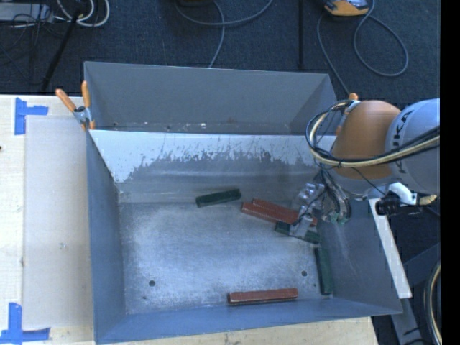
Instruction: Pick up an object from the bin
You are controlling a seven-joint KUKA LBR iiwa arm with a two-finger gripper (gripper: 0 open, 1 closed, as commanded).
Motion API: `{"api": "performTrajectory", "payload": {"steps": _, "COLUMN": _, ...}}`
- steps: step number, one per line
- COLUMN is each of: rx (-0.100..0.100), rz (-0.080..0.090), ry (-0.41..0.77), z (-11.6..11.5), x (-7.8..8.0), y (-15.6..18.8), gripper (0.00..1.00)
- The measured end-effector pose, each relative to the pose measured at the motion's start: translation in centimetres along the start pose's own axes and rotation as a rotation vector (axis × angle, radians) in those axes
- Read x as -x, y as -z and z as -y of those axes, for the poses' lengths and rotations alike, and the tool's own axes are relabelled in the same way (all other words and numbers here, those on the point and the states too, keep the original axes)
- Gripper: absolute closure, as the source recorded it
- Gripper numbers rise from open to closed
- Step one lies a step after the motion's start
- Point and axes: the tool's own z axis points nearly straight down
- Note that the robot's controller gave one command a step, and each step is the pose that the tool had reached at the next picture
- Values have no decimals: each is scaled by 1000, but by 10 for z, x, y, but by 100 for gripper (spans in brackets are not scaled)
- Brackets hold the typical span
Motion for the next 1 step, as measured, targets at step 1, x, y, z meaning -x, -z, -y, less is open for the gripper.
{"api": "performTrajectory", "payload": {"steps": 1, "rx": 0, "rz": 9, "ry": 30, "z": -4, "x": -9, "y": 129, "gripper": 100}}
